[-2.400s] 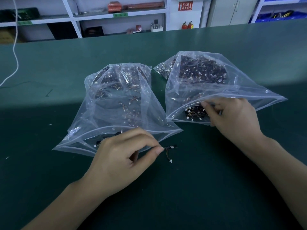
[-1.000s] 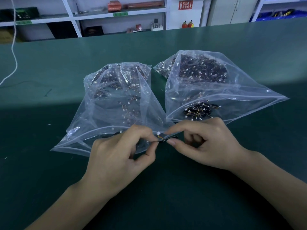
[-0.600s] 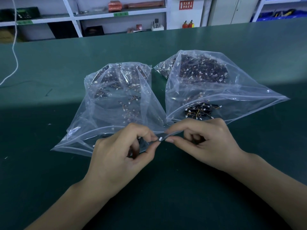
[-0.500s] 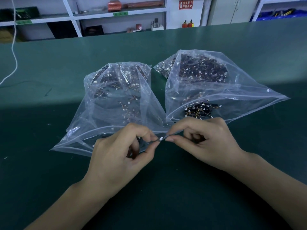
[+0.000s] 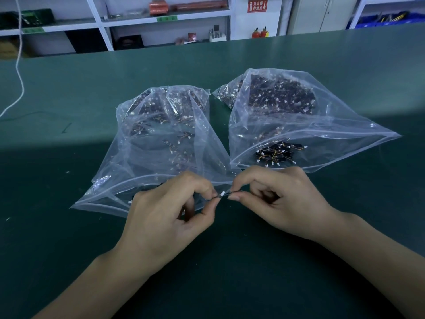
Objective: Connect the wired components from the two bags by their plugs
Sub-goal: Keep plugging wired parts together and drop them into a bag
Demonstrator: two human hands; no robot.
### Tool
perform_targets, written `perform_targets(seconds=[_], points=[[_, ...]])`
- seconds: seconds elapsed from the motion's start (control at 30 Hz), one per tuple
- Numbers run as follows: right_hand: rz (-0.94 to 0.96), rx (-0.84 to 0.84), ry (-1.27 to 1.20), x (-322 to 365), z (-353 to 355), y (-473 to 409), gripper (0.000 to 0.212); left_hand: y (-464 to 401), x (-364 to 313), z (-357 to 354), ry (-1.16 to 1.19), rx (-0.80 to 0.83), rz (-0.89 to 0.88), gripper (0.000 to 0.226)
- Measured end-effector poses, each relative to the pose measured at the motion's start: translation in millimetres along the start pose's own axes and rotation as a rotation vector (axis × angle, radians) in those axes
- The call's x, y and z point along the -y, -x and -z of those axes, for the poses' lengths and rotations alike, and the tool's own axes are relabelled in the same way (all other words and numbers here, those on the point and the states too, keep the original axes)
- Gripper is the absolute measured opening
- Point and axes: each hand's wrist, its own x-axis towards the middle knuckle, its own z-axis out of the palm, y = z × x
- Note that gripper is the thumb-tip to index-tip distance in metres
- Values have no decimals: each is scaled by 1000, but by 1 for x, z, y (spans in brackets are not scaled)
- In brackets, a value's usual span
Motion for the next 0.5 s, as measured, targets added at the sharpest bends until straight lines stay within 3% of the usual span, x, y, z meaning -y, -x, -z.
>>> perform_targets(seconds=[0.5], points=[[-26, 23, -8, -1, -1, 1, 15, -4, -6, 2, -4, 55, -51, 22]])
